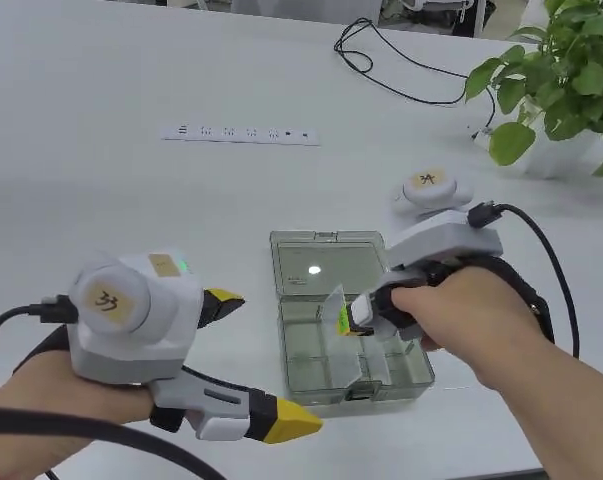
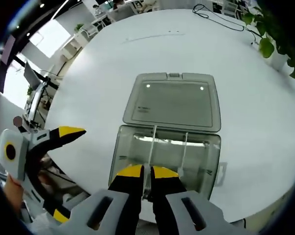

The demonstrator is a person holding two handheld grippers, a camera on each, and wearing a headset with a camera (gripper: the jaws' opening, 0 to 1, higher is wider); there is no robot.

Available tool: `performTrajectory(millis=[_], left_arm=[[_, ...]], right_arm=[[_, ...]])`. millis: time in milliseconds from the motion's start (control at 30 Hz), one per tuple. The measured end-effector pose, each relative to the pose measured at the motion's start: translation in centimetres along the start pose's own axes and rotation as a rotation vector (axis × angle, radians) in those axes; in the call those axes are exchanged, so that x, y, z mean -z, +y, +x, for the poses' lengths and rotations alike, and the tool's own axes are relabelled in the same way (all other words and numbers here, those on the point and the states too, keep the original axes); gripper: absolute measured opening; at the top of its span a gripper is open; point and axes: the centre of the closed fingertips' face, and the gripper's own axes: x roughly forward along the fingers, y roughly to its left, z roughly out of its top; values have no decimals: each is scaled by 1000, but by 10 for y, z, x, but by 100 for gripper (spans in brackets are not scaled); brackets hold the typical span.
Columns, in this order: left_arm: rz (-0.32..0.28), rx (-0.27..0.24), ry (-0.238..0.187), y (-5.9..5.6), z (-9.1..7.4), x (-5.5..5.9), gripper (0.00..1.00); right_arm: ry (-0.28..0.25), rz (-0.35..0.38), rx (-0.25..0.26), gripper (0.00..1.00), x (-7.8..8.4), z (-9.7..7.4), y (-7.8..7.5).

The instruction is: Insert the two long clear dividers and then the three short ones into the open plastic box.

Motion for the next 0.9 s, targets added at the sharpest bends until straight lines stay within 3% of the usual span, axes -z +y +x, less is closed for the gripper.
performTrajectory(millis=[400, 900], left_arm=[[-2, -4, -2, 0, 0, -2, 99], [-8, -16, 7, 1, -1, 0, 99]], right_arm=[[10, -45, -29, 8, 3, 15, 2], [2, -12, -84, 10, 5, 29, -2]])
